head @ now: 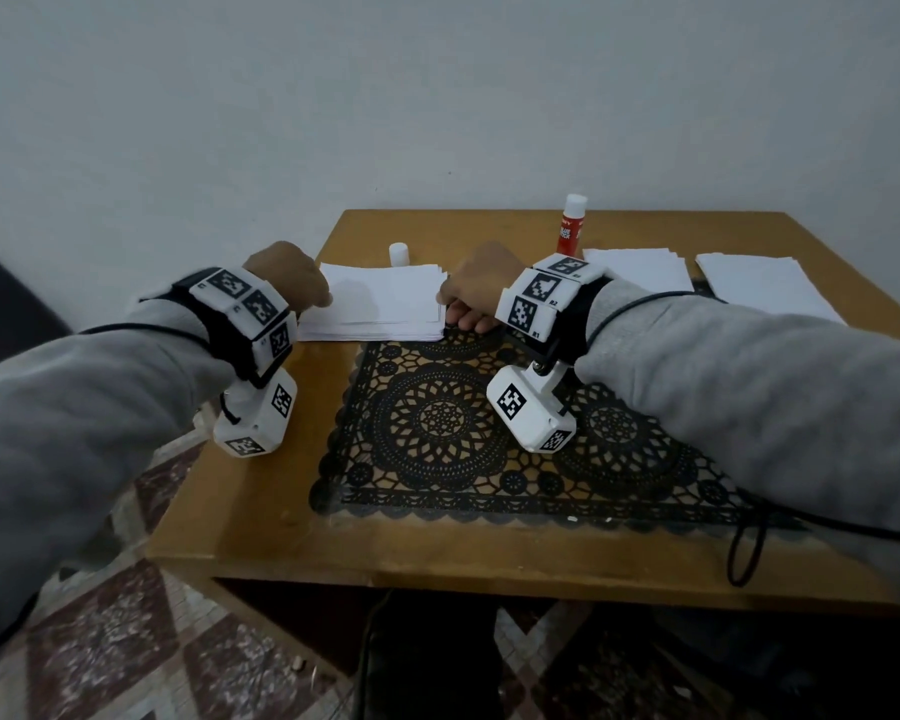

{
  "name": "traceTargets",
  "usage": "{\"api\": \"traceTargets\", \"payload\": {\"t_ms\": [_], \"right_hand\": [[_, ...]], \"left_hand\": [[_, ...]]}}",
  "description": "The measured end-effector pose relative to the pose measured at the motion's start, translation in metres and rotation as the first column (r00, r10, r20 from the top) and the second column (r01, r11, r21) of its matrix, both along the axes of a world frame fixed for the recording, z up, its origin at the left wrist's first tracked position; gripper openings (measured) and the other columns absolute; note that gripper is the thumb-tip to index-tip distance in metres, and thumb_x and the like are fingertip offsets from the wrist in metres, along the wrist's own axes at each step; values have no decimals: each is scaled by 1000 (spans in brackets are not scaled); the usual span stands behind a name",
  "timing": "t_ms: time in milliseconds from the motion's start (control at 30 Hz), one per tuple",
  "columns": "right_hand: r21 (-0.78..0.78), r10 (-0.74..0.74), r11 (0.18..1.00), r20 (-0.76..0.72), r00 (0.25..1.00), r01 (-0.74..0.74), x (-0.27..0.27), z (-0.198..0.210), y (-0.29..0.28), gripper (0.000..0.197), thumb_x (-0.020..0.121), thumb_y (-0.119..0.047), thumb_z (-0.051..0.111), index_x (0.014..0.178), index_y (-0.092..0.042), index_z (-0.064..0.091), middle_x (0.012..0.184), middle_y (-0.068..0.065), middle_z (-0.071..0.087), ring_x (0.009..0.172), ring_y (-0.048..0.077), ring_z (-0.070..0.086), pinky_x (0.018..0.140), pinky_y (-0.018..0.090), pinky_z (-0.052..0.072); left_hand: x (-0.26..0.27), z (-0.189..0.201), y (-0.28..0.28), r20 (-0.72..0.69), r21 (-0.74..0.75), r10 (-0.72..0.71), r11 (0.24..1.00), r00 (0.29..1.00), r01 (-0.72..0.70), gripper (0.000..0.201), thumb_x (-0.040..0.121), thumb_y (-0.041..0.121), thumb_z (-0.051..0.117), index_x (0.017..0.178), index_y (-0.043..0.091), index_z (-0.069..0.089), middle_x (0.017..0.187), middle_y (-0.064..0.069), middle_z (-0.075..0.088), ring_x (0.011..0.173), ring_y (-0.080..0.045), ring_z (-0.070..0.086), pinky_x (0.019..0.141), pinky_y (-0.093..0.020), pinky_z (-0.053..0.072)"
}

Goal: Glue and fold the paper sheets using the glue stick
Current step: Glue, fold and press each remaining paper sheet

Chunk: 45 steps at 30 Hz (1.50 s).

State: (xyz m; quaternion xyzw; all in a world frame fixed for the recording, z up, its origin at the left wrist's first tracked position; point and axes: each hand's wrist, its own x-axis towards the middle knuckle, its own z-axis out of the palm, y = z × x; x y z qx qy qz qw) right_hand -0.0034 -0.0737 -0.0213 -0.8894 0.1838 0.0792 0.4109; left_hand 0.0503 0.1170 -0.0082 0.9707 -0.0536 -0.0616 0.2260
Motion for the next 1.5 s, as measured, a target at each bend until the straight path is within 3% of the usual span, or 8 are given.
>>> {"api": "traceTargets", "payload": {"t_ms": [200, 433, 600, 700, 833, 967, 1200, 1500], "right_hand": [[57, -50, 997, 142, 989, 42, -3, -2, 2, 10, 86, -9, 64, 83, -1, 58, 85, 16, 67, 74, 30, 70, 77, 46, 59], [108, -8, 994, 174, 985, -11, -13, -2, -3, 20, 87, -6, 60, 103, 6, 64, 91, 21, 70, 73, 30, 71, 73, 43, 60], [98, 40, 993, 190, 981, -60, -25, 1, -5, 23, 89, -6, 60, 107, 7, 63, 99, 23, 69, 69, 24, 66, 72, 43, 60], [81, 95, 990, 187, 978, -112, -34, 5, -7, 23, 90, -5, 58, 110, 7, 62, 105, 24, 67, 69, 23, 65, 71, 42, 59], [-117, 219, 974, 244, 945, -196, -58, 7, -23, 18, 89, -10, 58, 101, -2, 69, 98, 17, 70, 83, 32, 70, 75, 45, 60], [-376, 323, 902, 263, 909, -212, -89, 9, -63, 19, 93, -14, 55, 95, -6, 72, 96, 6, 70, 88, 21, 64, 77, 35, 53], [-632, 236, 775, 261, 936, -19, -133, 13, -164, 19, 88, -12, 53, 80, -4, 68, 87, 10, 69, 82, 25, 60, 74, 35, 50], [-609, 83, 789, 233, 969, 79, -140, 4, -211, 26, 88, -9, 48, 64, -5, 54, 60, 5, 50, 59, 19, 46, 50, 27, 34]], "left_hand": [[-3, -1, -2, 6, -13, -22, 1000, 1000, 23, 24, 84, 5, 67, 107, 0, 68, 99, -16, 64, 102, -35, 61, 93, -43, 51], [-2, -2, 3, 8, 59, -36, 998, 999, 36, 27, 80, 11, 71, 106, 2, 70, 100, -14, 66, 86, -28, 60, 88, -41, 53], [-9, 0, -1, -105, 292, -175, 936, 979, 199, 58, 78, 12, 74, 132, 20, 53, 131, -10, 50, 118, -31, 50, 96, -37, 44], [-12, -3, -2, -38, 351, -204, 914, 978, 204, 56, 77, 18, 77, 129, 22, 56, 134, -9, 48, 121, -28, 47, 96, -34, 41], [-17, -6, -2, 14, 357, -199, 917, 980, 181, 46, 77, 21, 78, 120, 19, 62, 131, -10, 51, 119, -28, 47, 93, -33, 40], [-31, 3, -13, 88, 364, -254, 908, 963, 206, 42, 81, 19, 72, 122, 15, 61, 131, -12, 53, 121, -29, 47, 96, -34, 38], [-66, 25, -96, 266, 287, -537, 837, 801, 466, 26, 88, 18, 63, 113, 14, 66, 120, -5, 64, 110, -23, 58, 88, -28, 41], [-95, 11, -226, 73, 360, -761, 623, 644, 695, 45, 93, 33, 58, 134, 19, 51, 130, -4, 56, 117, -22, 51, 92, -26, 36]]}}
